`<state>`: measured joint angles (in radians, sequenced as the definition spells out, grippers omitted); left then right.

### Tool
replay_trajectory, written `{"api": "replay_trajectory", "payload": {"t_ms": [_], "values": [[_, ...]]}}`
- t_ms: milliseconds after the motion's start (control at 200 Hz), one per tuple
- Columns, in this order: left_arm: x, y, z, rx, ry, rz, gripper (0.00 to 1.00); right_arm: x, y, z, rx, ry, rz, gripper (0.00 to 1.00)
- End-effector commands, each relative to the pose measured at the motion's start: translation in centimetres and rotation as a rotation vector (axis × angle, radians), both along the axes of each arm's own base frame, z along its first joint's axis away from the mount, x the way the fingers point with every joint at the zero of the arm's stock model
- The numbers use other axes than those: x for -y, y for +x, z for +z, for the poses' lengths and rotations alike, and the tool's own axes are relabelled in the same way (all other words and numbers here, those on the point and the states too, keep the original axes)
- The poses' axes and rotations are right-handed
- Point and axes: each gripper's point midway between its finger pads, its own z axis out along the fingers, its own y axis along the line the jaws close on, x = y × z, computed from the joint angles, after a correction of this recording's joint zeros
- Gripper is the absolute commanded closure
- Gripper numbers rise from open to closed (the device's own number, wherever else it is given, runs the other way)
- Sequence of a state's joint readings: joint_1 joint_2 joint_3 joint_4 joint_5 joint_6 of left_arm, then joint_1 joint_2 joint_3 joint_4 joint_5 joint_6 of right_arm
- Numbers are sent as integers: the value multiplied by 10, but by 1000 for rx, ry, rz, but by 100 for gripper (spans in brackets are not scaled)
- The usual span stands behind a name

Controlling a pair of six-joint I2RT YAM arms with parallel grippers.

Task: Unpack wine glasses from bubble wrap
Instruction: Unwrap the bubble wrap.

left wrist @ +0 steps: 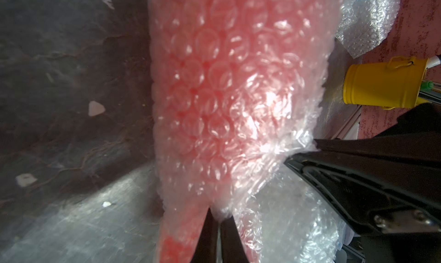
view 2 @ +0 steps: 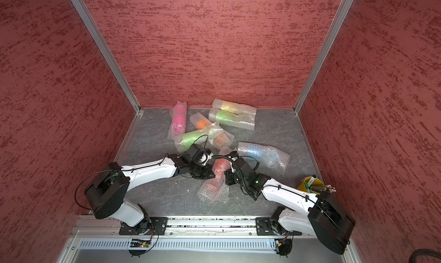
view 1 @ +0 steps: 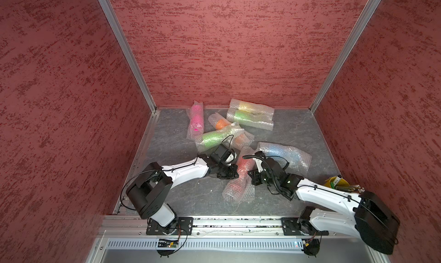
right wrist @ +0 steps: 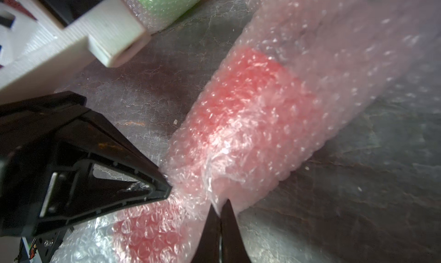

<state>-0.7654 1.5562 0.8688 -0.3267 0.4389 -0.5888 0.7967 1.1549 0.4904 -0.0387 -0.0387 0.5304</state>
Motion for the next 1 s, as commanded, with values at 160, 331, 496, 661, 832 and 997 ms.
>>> {"api": "replay_trajectory", "payload": {"t_ms": [160, 331, 496, 661, 832, 997], "values": [[-27, 3, -2, -14, 33, 93, 100, 26, 15, 2, 59, -68, -137, 100], [-38, 1, -6, -25, 28, 130, 100, 40, 17, -2, 78, -76, -207, 100], [-43, -3, -11, -36, 31, 142, 100, 42, 16, -4, 82, -60, -218, 100], [-48, -8, -15, -46, 34, 154, 92, 49, 15, -13, 67, -104, -231, 100], [-57, -9, -13, -47, 18, 181, 74, 61, 20, -10, 79, -134, -246, 100], [-72, -5, -4, -36, 26, 218, 55, 68, 20, -14, 60, -148, -262, 100]]}}
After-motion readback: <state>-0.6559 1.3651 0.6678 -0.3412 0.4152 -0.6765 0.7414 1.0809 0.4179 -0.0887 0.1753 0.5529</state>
